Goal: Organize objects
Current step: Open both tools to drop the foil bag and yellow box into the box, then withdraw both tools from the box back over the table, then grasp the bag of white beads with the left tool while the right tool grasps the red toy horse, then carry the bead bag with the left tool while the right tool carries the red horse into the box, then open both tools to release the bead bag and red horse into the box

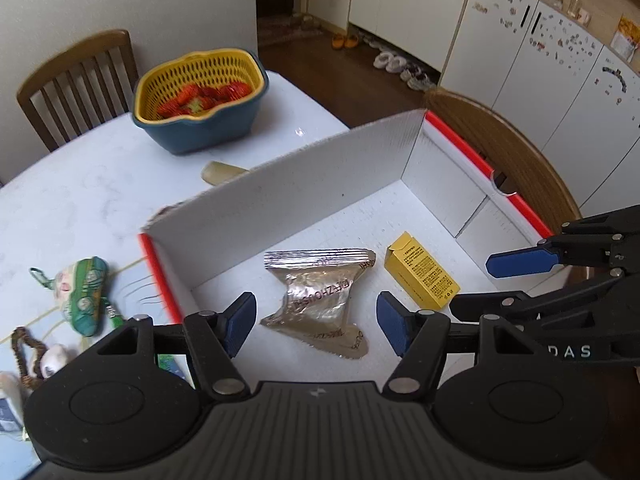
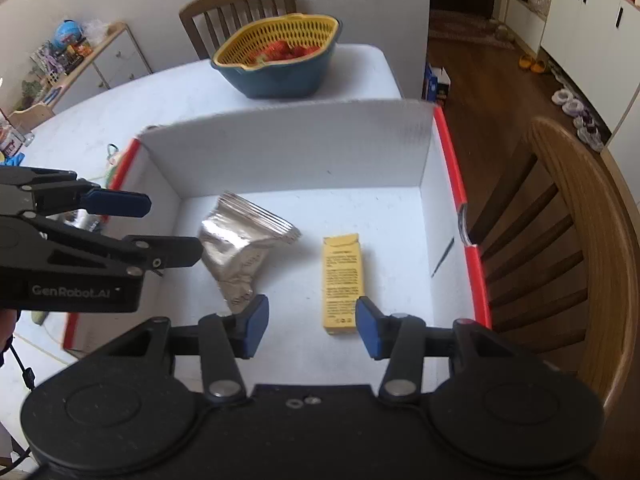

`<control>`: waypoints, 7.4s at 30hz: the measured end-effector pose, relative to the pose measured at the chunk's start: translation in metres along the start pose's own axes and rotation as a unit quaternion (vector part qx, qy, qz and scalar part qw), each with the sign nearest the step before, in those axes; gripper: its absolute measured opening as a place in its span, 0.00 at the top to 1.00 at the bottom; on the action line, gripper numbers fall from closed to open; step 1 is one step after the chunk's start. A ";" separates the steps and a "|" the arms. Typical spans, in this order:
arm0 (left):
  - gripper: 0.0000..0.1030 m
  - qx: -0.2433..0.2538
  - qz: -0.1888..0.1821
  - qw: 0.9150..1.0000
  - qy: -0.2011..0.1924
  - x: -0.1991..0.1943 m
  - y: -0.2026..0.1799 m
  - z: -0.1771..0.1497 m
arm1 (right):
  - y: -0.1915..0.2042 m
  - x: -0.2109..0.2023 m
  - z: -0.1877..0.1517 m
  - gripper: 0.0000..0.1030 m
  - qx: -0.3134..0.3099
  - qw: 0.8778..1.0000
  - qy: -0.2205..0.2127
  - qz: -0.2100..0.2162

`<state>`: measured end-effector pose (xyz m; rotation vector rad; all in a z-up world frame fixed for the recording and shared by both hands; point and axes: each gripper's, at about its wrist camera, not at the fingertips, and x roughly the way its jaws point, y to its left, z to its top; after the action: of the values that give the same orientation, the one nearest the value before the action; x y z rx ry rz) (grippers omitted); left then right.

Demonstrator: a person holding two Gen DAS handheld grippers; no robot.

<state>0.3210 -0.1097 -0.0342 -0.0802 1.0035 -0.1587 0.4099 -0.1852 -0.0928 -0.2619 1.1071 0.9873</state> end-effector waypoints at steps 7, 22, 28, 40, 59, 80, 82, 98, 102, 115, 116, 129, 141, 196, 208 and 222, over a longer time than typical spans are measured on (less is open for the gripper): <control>0.36 -0.002 0.002 1.000 -0.031 -0.036 0.015 -0.019 | 0.026 -0.022 -0.003 0.52 -0.003 1.000 -0.029 0.009; 0.36 -0.035 0.009 0.996 -0.077 -0.107 0.098 -0.076 | 0.112 -0.043 -0.012 0.39 -0.004 0.998 -0.066 0.023; 0.30 -0.052 0.015 0.995 -0.086 -0.126 0.135 -0.103 | 0.152 -0.040 -0.017 0.30 -0.007 0.996 -0.078 0.031; 0.24 -0.075 0.038 0.993 -0.084 -0.144 0.204 -0.154 | 0.225 -0.028 -0.028 0.17 -0.025 0.995 -0.087 0.041; 0.00 -0.105 0.048 0.990 -0.079 -0.124 0.279 -0.218 | 0.281 0.019 -0.032 0.12 -0.041 0.997 -0.049 0.034; 0.00 -0.081 0.038 0.995 -0.038 -0.042 0.269 -0.217 | 0.273 0.109 -0.019 0.17 -0.039 0.999 0.017 -0.009; 0.00 -0.079 0.042 0.995 -0.035 -0.037 0.270 -0.215 | 0.273 0.115 -0.018 0.17 -0.040 0.999 0.022 -0.012; 0.02 -0.073 0.061 0.995 -0.028 -0.019 0.266 -0.210 | 0.283 0.136 -0.013 0.30 -0.074 0.997 0.032 -0.020; 0.09 -0.079 0.061 0.995 -0.027 -0.018 0.267 -0.209 | 0.289 0.136 -0.014 0.36 -0.091 0.995 0.026 -0.028; 0.59 -0.066 0.057 0.996 -0.029 -0.029 0.261 -0.207 | 0.289 0.132 -0.020 0.49 -0.095 0.995 0.020 -0.036; 0.59 -0.065 0.058 0.996 -0.027 -0.031 0.260 -0.207 | 0.288 0.130 -0.021 0.49 -0.091 0.995 0.020 -0.033; 0.60 -0.062 0.048 0.996 -0.040 -0.070 0.243 -0.203 | 0.277 0.078 -0.038 0.49 -0.064 0.998 -0.004 0.008; 0.59 -0.041 0.020 0.997 -0.057 -0.114 0.205 -0.178 | 0.261 0.002 -0.043 0.49 -0.067 0.997 -0.044 0.022; 0.59 0.077 0.008 0.995 0.061 0.043 -0.031 -0.032 | 0.000 0.023 0.030 0.49 -0.049 0.997 -0.051 -0.034; 0.59 0.067 0.006 0.991 0.114 0.082 -0.025 -0.032 | -0.005 0.077 0.056 0.49 -0.037 0.998 -0.015 -0.040; 0.57 0.071 -0.008 0.983 0.170 0.097 -0.024 -0.031 | -0.010 0.096 0.056 0.48 -0.028 0.998 0.034 -0.039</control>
<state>0.3437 -0.1500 -0.1282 0.0723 1.3294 -0.2655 0.4620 -0.1045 -0.1499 -0.3831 1.1238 0.9457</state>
